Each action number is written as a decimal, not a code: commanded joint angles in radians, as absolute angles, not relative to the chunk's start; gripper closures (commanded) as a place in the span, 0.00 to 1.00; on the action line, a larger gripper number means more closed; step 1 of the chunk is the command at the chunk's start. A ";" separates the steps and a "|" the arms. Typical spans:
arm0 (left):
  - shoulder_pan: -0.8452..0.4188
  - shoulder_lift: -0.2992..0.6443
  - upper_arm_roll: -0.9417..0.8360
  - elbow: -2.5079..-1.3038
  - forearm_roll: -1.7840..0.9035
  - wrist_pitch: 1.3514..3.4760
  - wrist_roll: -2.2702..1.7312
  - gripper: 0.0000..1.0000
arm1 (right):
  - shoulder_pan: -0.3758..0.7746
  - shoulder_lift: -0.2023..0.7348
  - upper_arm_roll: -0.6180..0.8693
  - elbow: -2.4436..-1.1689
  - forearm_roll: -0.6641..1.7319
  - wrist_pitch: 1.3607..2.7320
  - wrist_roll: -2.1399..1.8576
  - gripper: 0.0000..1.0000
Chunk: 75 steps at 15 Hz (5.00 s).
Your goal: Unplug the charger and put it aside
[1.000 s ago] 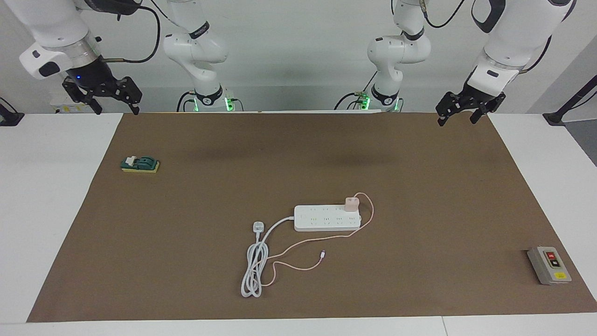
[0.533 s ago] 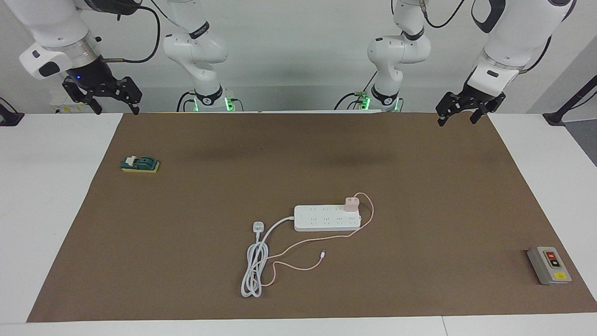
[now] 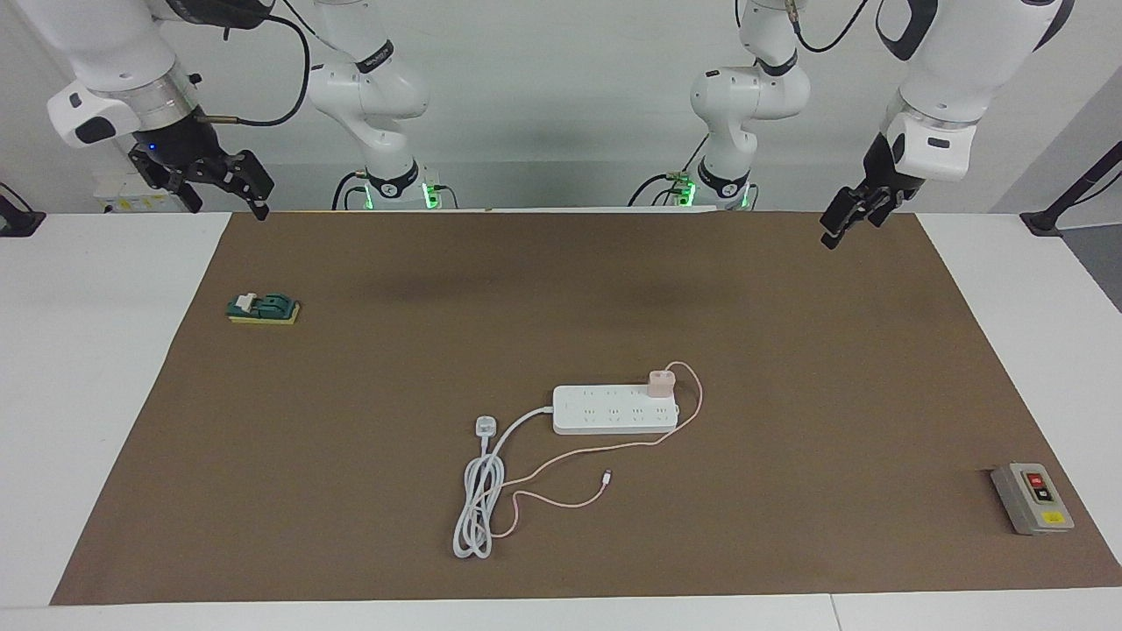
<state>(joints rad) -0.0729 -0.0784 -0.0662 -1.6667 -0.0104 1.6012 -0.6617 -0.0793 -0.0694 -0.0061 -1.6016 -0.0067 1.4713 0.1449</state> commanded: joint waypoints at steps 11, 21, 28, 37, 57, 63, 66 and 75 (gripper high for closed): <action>-0.227 0.092 -0.057 -1.660 -0.009 1.726 -1.541 0.00 | 0.167 0.086 -0.002 -1.628 0.225 1.621 0.972 0.00; -0.327 0.241 -0.055 -1.651 -0.002 1.850 -1.920 0.00 | 0.310 0.290 -0.002 -1.626 0.393 1.919 1.400 0.00; -0.367 0.238 -0.057 -1.723 -0.002 1.865 -1.930 0.00 | 0.365 0.439 -0.002 -1.611 0.530 2.078 1.525 0.00; -0.393 0.304 -0.058 -1.729 0.020 1.945 -1.917 0.00 | 0.443 0.531 -0.003 -1.617 0.612 2.247 1.605 0.00; -0.391 0.364 -0.058 -1.723 0.021 2.092 -1.899 0.00 | 0.426 0.647 -0.003 -1.569 0.611 2.263 1.473 0.00; -0.393 0.364 -0.058 -1.713 0.023 2.077 -1.899 0.00 | 0.417 0.664 -0.003 -1.516 0.606 2.235 1.468 0.00; -0.393 0.365 -0.057 -1.713 0.023 2.079 -1.885 0.00 | 0.414 0.670 -0.003 -1.508 0.611 2.238 1.460 0.00; -0.390 0.365 -0.058 -1.717 0.020 2.092 -1.864 0.00 | 0.426 0.721 -0.003 -1.462 0.603 2.266 1.463 0.00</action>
